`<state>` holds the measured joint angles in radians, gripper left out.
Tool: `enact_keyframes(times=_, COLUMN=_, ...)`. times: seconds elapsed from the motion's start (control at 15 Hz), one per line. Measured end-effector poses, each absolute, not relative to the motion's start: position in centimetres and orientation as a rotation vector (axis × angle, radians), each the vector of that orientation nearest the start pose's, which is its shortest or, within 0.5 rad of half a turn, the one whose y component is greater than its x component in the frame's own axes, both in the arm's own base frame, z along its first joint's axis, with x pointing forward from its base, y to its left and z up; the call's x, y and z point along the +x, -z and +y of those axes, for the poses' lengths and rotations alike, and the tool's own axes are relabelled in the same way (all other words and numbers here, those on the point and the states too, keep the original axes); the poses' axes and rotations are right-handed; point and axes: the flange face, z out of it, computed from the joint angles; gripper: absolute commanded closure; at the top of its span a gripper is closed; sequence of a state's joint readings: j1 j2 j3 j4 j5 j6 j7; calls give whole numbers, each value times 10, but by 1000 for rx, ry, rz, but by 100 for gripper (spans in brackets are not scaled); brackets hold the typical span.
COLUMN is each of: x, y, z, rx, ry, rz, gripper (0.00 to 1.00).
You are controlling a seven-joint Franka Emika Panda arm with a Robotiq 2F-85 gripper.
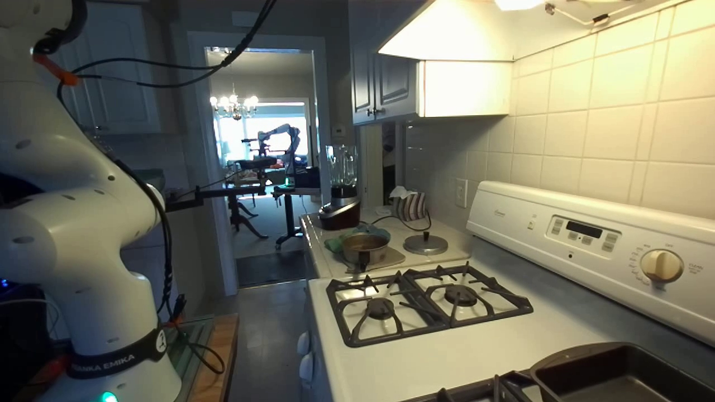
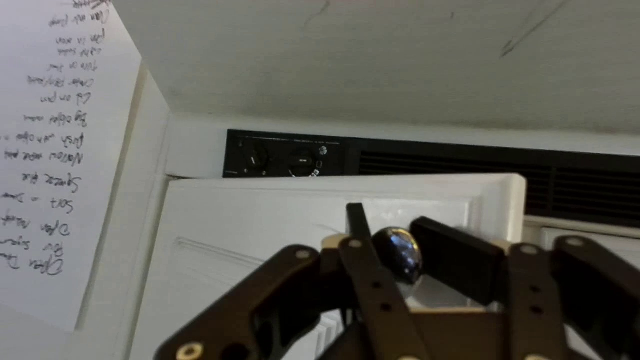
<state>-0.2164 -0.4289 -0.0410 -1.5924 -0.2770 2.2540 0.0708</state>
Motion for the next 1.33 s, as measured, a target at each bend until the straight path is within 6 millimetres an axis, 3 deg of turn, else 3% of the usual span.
enact_keyframes(times=0.4, x=334, y=-922, z=-135, rx=-2907, ry=1682, rz=746, gripper=93)
enact_keyframes(times=0.8, x=302, y=-927, z=-155, rx=-2828, ry=1645, rz=1029, gripper=93)
enact_keyframes(times=1.0, x=262, y=-926, z=-199, rx=-2772, ry=1662, rz=1177, gripper=93)
enact_keyframes(times=1.33, x=226, y=-917, z=-255, rx=-2676, ry=1731, rz=1050, gripper=93)
